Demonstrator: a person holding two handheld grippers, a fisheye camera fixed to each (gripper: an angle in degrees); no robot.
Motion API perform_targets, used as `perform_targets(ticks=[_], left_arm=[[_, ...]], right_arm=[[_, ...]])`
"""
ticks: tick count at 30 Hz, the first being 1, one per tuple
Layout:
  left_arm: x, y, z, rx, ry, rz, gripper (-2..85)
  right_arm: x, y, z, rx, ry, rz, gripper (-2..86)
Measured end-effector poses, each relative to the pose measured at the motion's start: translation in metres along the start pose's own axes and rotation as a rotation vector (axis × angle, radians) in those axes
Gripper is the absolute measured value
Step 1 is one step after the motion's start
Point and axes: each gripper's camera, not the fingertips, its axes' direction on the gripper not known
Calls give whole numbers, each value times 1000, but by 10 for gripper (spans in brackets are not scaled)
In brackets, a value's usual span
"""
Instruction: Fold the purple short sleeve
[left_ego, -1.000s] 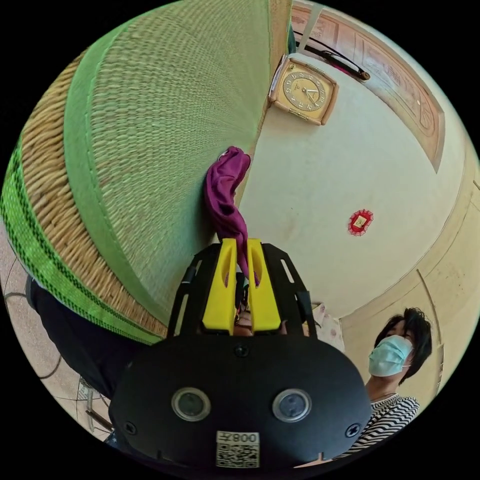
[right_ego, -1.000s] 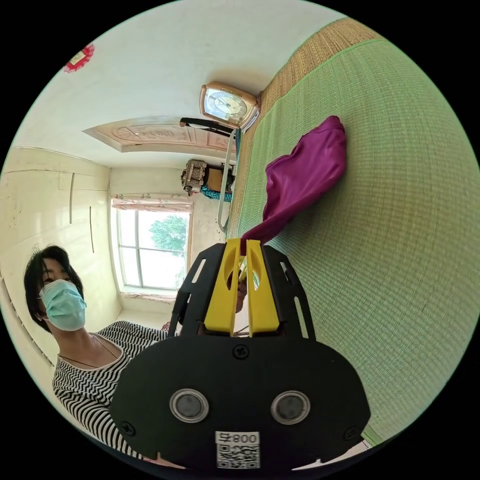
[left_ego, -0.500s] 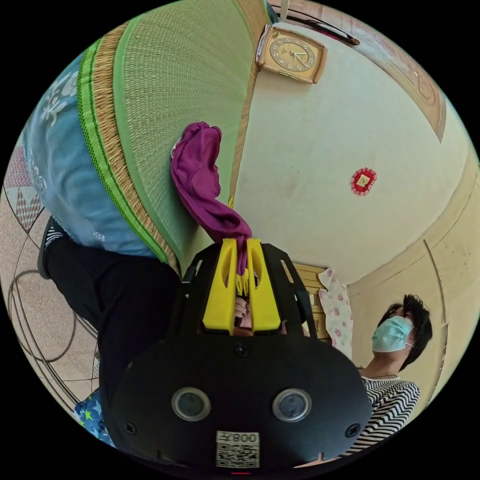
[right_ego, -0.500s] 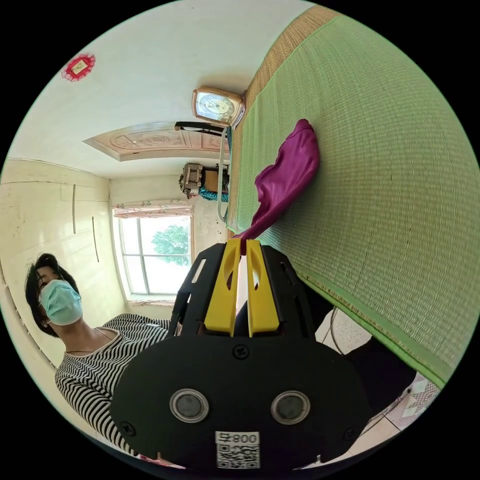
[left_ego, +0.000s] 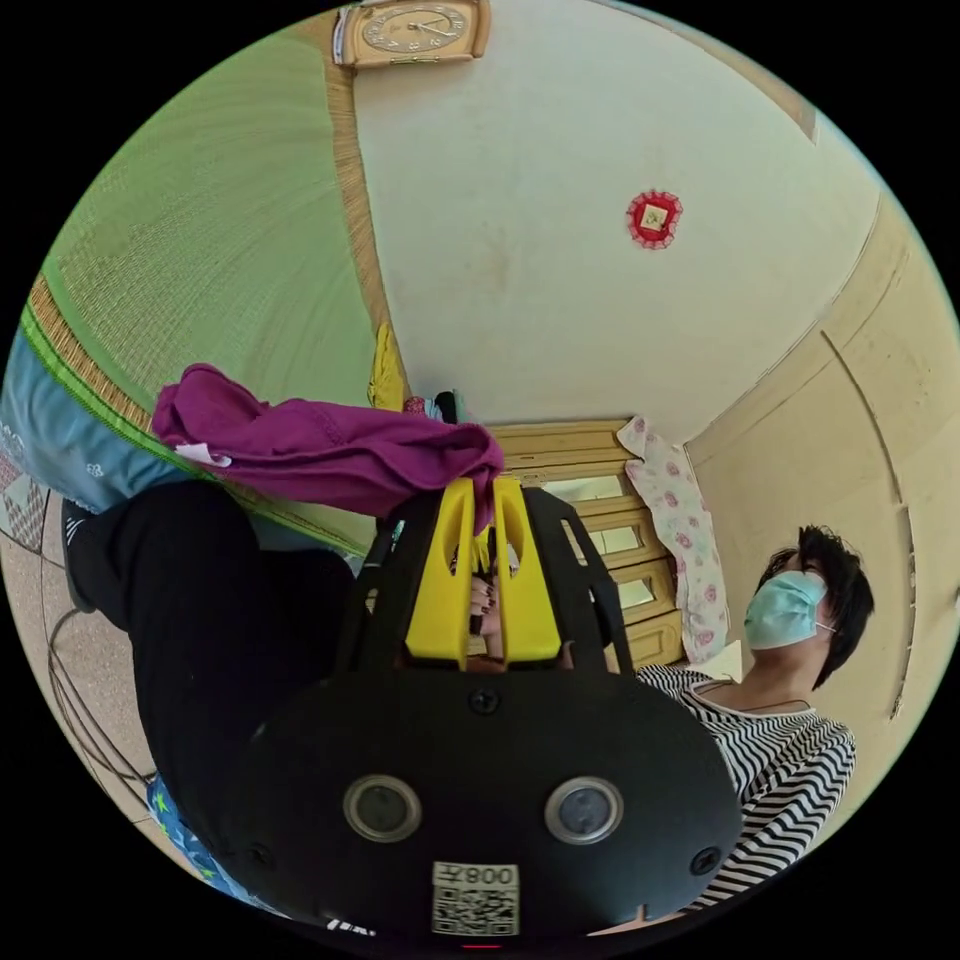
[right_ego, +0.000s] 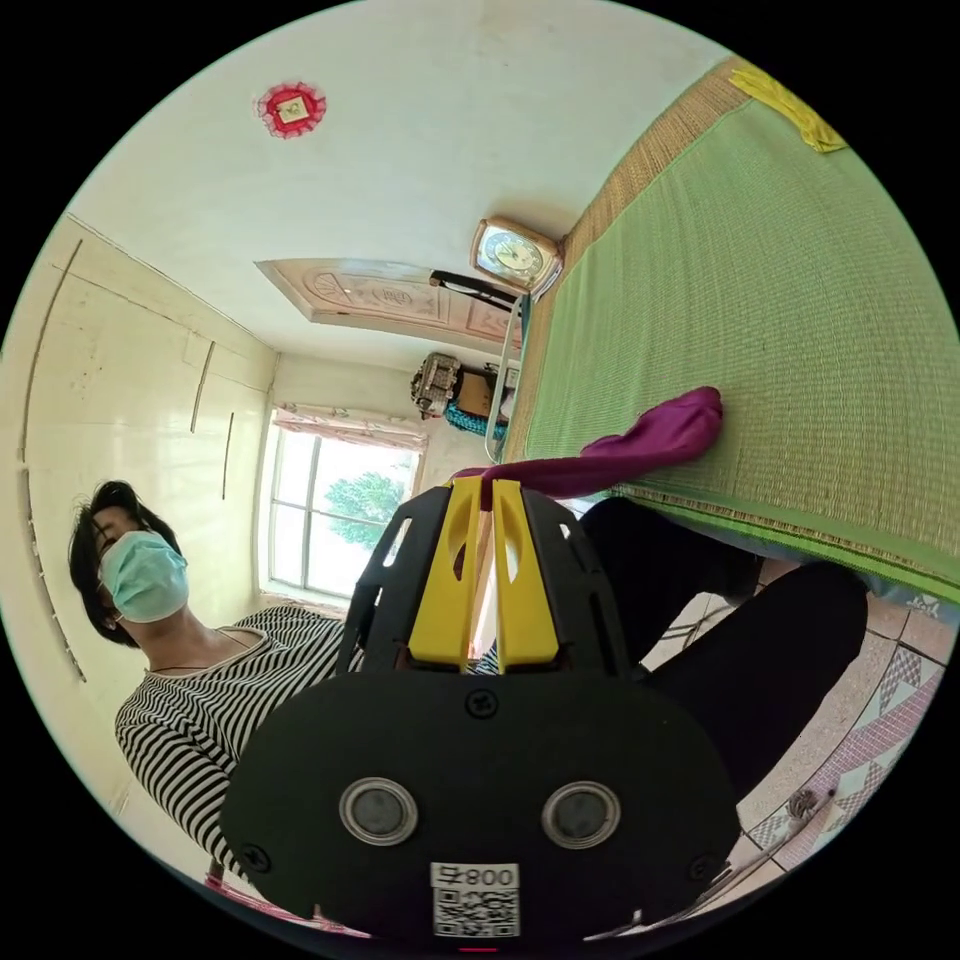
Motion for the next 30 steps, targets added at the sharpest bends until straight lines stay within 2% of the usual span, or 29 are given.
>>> perform_targets(ticks=[7, 12, 20, 25, 30], left_arm=[[14, 16, 77, -116, 55, 47, 33], [8, 3, 146, -207, -5, 43, 34], [32, -71, 315, -302, -16, 199, 34], [43, -95, 385, -311, -26, 274, 34], [13, -116, 430, -315, -29, 235, 34]], right_arm=[[-76, 57, -60, 131, -19, -74, 19], [-99, 64, -105, 194, 26, -65, 19], [-161, -8, -206, 315, 57, -135, 18], [-212, -50, -244, 336, 121, -213, 18], [-214, -79, -256, 314, 128, -212, 19]])
